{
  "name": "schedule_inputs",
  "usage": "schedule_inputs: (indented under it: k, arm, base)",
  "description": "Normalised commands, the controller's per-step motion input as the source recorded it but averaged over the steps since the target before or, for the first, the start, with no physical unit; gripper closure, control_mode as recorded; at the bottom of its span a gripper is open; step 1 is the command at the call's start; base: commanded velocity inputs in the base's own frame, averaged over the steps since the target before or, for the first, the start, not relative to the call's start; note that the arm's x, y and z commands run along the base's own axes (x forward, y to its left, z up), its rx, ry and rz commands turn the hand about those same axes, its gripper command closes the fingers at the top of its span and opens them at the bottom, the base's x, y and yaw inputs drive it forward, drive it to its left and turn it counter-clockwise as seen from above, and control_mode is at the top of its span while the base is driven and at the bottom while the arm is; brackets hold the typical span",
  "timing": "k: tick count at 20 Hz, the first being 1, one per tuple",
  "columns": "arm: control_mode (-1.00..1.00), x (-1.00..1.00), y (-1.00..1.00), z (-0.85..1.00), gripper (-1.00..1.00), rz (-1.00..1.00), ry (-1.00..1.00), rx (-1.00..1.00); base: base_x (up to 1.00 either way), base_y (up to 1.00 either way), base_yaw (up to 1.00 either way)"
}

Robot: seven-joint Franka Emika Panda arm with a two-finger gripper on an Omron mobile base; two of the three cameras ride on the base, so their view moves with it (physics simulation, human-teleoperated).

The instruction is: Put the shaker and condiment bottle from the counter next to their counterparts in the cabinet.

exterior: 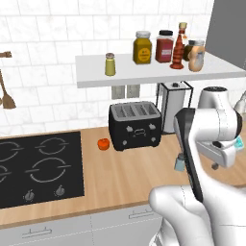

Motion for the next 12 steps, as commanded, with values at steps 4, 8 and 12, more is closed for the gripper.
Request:
schedule_inputs:
  k: [4,8,12]
  arm:
    - [-1.00,0.29,-0.06,-0.04,-1.00,0.02,0.00,-0.04]
    - [-1.00,0.00,0.00,-0.16,-1.00,0.00,0.00,0.00]
    - [-1.00,0.37,-0.09,-0.25,-1.00,0.00,-0.01,-0.01]
  base:
    - [0.00,0.00,0.00]
    - [0.00,0.00,0.00]
    - [0.00,0.00,0.00]
